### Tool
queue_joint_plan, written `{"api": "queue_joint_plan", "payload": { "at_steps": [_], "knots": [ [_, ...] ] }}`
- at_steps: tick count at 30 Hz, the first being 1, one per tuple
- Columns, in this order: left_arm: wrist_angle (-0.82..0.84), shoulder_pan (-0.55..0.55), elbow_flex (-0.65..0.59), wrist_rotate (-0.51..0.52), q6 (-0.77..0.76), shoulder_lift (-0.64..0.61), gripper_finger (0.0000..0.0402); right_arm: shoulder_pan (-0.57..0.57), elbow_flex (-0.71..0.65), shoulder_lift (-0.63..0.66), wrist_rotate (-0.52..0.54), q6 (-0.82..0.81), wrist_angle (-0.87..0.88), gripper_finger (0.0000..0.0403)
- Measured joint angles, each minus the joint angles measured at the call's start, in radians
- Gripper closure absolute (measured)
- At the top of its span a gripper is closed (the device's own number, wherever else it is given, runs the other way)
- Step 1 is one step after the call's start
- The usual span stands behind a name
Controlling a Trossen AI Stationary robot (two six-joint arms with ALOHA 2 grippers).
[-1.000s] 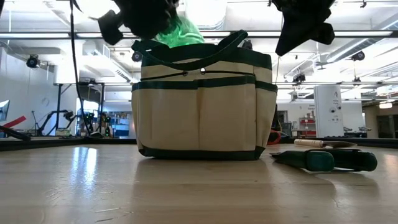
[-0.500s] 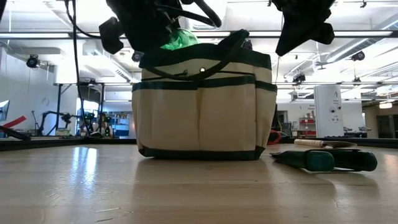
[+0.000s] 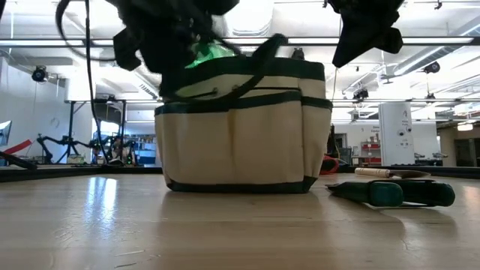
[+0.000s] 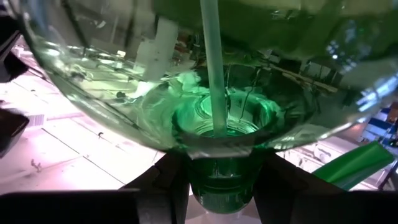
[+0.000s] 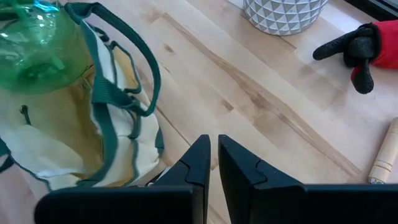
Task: Pick & Place Garden tools in Gardening bag
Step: Put the green spray bottle into the white gardening bag
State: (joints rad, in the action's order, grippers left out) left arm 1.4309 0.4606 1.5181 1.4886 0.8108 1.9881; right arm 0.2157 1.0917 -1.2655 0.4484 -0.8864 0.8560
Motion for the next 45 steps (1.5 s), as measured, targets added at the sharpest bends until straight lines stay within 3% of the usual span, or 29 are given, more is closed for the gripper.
{"api": "queue_joint_plan", "payload": {
  "at_steps": [9,16,35,45],
  "knots": [
    [-0.025,0.001,-0.084,0.023,0.002,0.000,0.0265,0.000,-0.013,0.000,0.003,0.001,0.000,0.0376],
    [-0.034,0.000,-0.083,0.075,-0.042,0.000,0.0265,-0.001,-0.013,0.000,0.023,0.003,-0.001,0.0376],
    [-0.077,0.010,-0.085,0.085,-0.030,0.049,0.0265,0.000,-0.015,0.000,0.024,0.002,-0.001,0.0376],
    [-0.078,0.010,-0.064,0.056,-0.017,0.049,0.0214,0.000,-0.015,0.000,0.024,0.005,-0.001,0.0376]
  ]
}}
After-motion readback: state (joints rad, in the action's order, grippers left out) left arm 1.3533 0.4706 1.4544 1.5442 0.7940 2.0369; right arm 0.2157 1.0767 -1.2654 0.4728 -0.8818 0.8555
